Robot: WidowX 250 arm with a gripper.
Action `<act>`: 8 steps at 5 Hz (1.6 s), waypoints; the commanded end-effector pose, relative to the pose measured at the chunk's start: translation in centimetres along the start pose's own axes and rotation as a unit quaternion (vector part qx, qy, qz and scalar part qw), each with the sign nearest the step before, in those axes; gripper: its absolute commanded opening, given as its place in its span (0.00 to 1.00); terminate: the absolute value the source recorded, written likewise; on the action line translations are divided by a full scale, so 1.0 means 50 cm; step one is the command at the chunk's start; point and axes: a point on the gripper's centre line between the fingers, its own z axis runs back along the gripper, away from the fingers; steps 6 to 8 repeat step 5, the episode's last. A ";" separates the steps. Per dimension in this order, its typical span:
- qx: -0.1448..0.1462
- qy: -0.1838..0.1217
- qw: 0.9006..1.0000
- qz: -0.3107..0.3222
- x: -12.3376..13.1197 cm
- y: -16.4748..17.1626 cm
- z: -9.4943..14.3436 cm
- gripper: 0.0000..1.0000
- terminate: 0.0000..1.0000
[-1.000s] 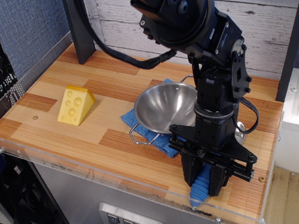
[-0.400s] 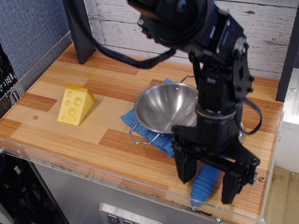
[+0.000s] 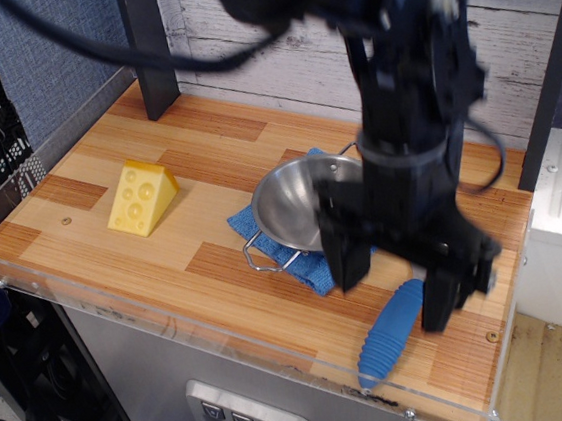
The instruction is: Place the spoon on the front right corner of the counter near the bowl.
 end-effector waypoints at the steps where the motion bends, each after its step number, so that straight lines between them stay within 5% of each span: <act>1: 0.029 -0.070 0.996 0.037 -0.064 0.034 0.148 1.00 0.00; 2: 0.063 -0.068 0.992 0.082 -0.076 0.066 0.187 1.00 0.00; 4: -0.015 -0.059 0.995 0.077 -0.074 0.155 0.193 1.00 0.00; 5: -0.040 -0.044 0.997 0.054 -0.039 0.196 0.154 1.00 1.00; 8: -0.040 -0.044 0.997 0.054 -0.039 0.196 0.154 1.00 1.00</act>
